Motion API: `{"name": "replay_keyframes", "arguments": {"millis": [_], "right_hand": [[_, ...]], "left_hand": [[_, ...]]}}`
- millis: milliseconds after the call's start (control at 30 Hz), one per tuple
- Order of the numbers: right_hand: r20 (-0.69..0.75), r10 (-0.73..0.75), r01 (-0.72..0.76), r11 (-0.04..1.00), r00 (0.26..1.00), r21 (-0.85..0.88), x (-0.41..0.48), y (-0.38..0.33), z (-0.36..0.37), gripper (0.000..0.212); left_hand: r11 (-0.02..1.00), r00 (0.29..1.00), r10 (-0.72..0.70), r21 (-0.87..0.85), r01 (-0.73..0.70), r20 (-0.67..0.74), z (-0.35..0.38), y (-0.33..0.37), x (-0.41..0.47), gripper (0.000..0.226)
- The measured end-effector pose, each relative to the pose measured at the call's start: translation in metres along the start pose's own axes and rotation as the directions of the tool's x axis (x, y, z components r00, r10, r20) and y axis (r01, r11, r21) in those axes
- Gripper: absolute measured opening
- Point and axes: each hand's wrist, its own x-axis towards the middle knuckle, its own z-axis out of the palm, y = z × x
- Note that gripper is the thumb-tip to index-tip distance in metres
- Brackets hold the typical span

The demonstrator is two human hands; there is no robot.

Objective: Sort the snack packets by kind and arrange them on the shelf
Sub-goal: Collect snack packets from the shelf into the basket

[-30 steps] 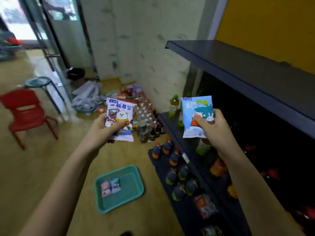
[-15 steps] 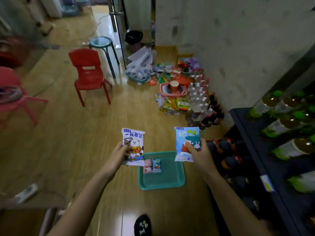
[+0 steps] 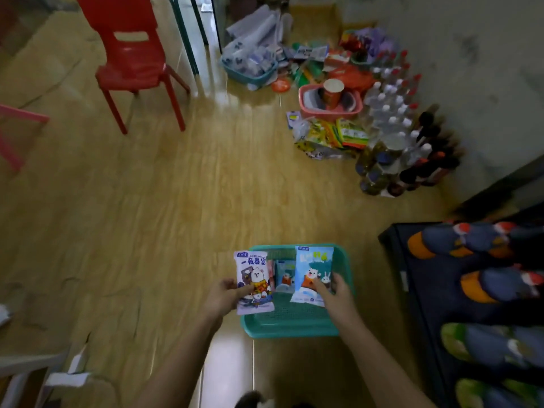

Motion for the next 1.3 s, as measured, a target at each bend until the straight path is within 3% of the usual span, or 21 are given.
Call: {"name": "replay_keyframes", "arguments": {"millis": [133, 300, 367, 433, 567, 667, 900, 1067, 1133, 1300], "right_hand": [[0.006, 0.016, -0.016, 1.000, 1.000, -0.026, 0.082, 0.090, 0.030, 0.028], [-0.002, 0.017, -0.017, 0.999, 1.000, -0.043, 0.177, 0.178, 0.064, 0.038], [-0.021, 0.013, -0.015, 0.998, 1.000, -0.069, 0.209, 0.205, 0.076, 0.044], [-0.040, 0.007, -0.010, 0.996, 0.999, -0.093, 0.236, 0.227, 0.085, 0.044], [-0.070, -0.012, 0.003, 0.991, 0.997, -0.137, 0.273, 0.251, 0.099, 0.045], [-0.068, -0.002, -0.010, 0.984, 0.998, -0.176, 0.283, 0.259, 0.108, 0.045], [-0.156, 0.017, -0.070, 0.937, 0.988, -0.343, 0.291, 0.266, 0.122, 0.038], [-0.133, -0.105, -0.010, 0.746, 0.986, -0.666, 0.278, 0.248, 0.102, 0.042], [-0.084, -0.176, 0.065, 0.701, 0.981, -0.710, 0.258, 0.215, 0.081, 0.035], [-0.035, -0.349, 0.224, 0.671, 0.936, -0.707, 0.161, 0.066, -0.002, 0.027]], "left_hand": [[1.000, 1.000, -0.018, 0.007, 0.019, -0.020, 0.016, -0.070, 0.105, 0.006], [0.993, 0.995, 0.070, 0.101, -0.062, -0.078, 0.040, -0.141, 0.221, 0.022], [0.989, 0.993, 0.088, 0.125, -0.078, -0.082, 0.047, -0.163, 0.257, 0.018], [0.979, 0.987, 0.124, 0.172, -0.106, -0.099, 0.053, -0.179, 0.288, 0.007], [0.950, 0.975, 0.177, 0.281, -0.134, -0.133, 0.063, -0.199, 0.330, 0.023], [0.871, 0.946, 0.247, 0.476, -0.121, -0.211, 0.071, -0.207, 0.336, 0.023], [0.667, 0.904, 0.380, 0.735, -0.123, -0.194, 0.078, -0.217, 0.333, 0.028], [0.401, 0.891, 0.452, 0.902, -0.160, -0.043, 0.068, -0.201, 0.322, 0.032], [0.304, 0.873, 0.487, 0.931, -0.204, 0.032, 0.056, -0.169, 0.299, 0.026], [0.252, 0.855, 0.492, 0.913, -0.321, 0.165, 0.030, -0.030, 0.179, 0.023]]}}
